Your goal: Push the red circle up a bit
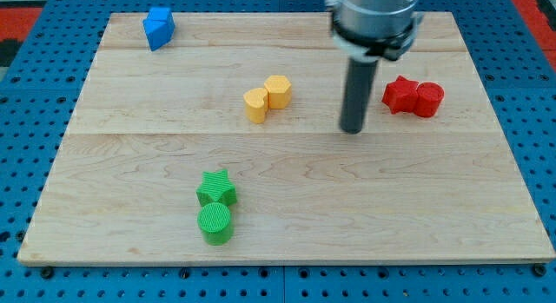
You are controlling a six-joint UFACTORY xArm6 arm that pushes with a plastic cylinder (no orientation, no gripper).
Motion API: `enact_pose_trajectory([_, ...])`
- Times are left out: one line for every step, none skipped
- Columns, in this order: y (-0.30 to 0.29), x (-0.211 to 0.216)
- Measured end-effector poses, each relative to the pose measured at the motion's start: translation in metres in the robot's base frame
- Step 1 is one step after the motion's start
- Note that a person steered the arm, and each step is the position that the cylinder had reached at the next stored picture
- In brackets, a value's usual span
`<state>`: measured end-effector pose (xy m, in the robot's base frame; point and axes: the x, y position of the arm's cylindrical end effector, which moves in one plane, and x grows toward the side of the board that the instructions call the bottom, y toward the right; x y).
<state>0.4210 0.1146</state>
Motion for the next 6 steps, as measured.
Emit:
enact_pose_trajectory([0.056,-0.014])
enact_pose_trajectory([0.076,-0.014])
enact_pose_trajectory([0.110,-0.005])
enact_pose_trajectory([0.133,-0.009])
enact_pose_trajectory([0.125,-0.031])
enact_pose_trajectory([0.154,-0.004])
